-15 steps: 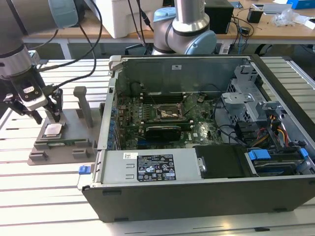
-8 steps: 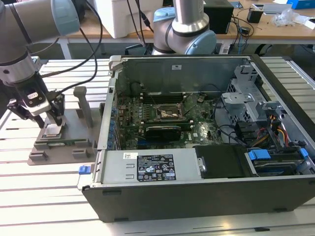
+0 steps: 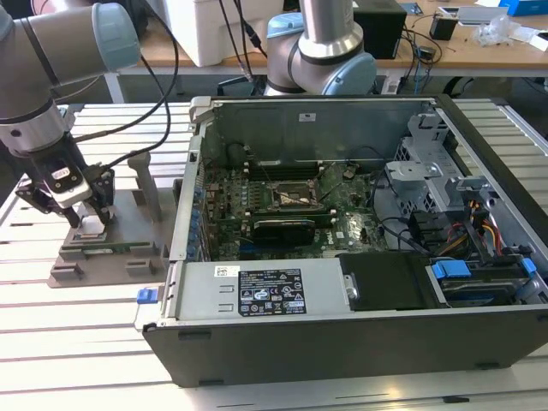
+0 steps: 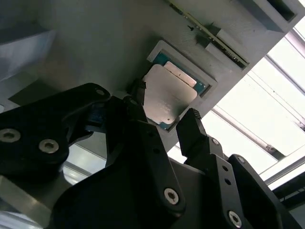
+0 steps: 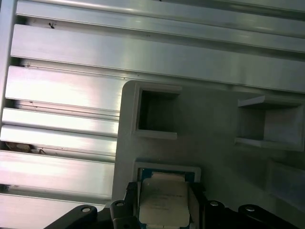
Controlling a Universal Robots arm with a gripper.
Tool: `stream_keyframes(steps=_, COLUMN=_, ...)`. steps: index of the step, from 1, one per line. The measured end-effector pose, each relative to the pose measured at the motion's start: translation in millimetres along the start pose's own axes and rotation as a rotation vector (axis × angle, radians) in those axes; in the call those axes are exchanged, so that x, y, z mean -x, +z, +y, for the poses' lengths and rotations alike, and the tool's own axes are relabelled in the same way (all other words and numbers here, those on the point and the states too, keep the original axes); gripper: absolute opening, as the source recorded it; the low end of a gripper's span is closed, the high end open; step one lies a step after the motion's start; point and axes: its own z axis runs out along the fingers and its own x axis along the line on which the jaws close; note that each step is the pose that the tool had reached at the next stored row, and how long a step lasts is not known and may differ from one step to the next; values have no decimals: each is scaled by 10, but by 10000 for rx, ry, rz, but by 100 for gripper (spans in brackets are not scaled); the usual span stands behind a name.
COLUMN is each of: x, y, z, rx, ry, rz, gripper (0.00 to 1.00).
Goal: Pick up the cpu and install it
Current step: 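Pick up the cpu and move it towards the insertion slot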
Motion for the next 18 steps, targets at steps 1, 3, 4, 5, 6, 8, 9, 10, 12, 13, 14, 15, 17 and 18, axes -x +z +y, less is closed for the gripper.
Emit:
stream_keyframes(steps=1, x=0, y=0, z=-1, rx=0, ry=-1, rz=0, gripper=55)
stream_keyframes(steps=3, x=-3, y=0, z=-22, rx=21, ry=-3, rz=-2, gripper=62)
stream_keyframes(steps=4, x=-4, y=-1, z=-41, rx=37, ry=-1, rz=-4, gripper=62)
stream_keyframes(steps=5, x=0, y=0, z=-73, rx=48, ry=-1, rz=0, gripper=62)
stream_keyframes(steps=6, x=11, y=2, z=-79, rx=50, ry=0, rz=14, gripper=62)
stream_keyframes(steps=8, x=43, y=19, z=-83, rx=53, ry=2, rz=39, gripper=62)
stream_keyframes(steps=9, x=43, y=38, z=-84, rx=52, ry=2, rz=42, gripper=62)
stream_keyframes(steps=10, x=43, y=49, z=-84, rx=52, ry=-1, rz=43, gripper=62)
stream_keyframes(steps=12, x=42, y=57, z=-85, rx=52, ry=-4, rz=43, gripper=62)
stream_keyframes(steps=13, x=40, y=59, z=-85, rx=53, ry=-4, rz=42, gripper=62)
stream_keyframes(steps=14, x=37, y=61, z=-84, rx=53, ry=-4, rz=41, gripper=62)
stream_keyframes(steps=15, x=36, y=61, z=-84, rx=53, ry=-4, rz=42, gripper=62)
stream_keyframes(steps=17, x=35, y=61, z=-84, rx=52, ry=-3, rz=43, gripper=62)
stream_keyframes(steps=18, x=35, y=61, z=-84, rx=52, ry=-3, rz=42, gripper=62)
